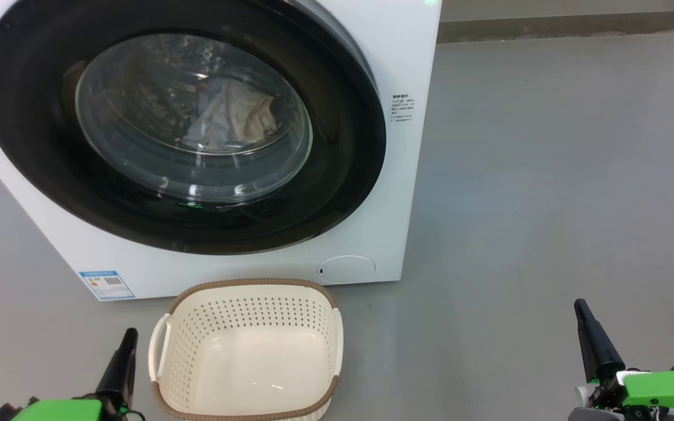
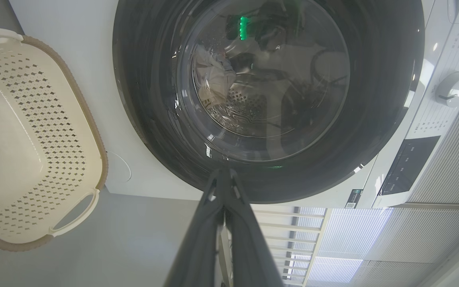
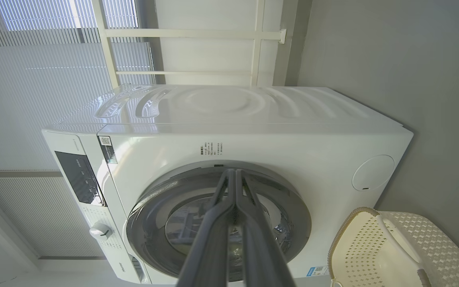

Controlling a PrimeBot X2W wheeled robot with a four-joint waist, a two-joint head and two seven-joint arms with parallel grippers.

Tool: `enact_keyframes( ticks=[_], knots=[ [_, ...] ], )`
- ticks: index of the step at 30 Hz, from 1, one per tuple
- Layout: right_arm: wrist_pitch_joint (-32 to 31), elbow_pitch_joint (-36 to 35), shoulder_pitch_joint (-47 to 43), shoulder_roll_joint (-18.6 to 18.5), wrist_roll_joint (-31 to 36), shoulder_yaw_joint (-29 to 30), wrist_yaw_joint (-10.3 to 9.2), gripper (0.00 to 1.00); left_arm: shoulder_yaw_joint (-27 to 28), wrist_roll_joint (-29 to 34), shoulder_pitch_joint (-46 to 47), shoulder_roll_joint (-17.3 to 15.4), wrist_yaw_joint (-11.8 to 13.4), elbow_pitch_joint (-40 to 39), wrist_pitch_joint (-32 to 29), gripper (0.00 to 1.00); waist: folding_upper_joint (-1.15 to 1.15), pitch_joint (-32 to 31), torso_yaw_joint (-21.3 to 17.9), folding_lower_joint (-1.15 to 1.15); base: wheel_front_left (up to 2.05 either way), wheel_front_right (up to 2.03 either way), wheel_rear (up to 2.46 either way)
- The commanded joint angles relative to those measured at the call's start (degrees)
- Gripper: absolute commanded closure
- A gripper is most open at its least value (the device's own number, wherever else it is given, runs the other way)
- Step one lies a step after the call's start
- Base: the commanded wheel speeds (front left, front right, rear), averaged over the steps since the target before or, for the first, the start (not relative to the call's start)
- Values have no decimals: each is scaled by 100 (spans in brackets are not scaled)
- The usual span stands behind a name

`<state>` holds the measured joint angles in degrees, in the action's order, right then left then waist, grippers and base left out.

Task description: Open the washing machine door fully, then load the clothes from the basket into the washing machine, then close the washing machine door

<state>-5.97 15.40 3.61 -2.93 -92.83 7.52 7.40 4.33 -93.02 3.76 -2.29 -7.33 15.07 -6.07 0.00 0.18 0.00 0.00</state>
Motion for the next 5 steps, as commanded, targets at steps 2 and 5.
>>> enact_keyframes(
  ticks=[2, 5],
  knots=[
    [-35, -138, 255, -13, 50, -120, 9, 100, 203, 72, 241, -74, -15, -103, -29, 100, 0, 0, 0, 0, 0, 0, 0],
    [-36, -138, 255, -12, 51, -119, 9, 100, 204, 73, 241, -73, -15, -103, -30, 100, 0, 0, 0, 0, 0, 0, 0]
  ],
)
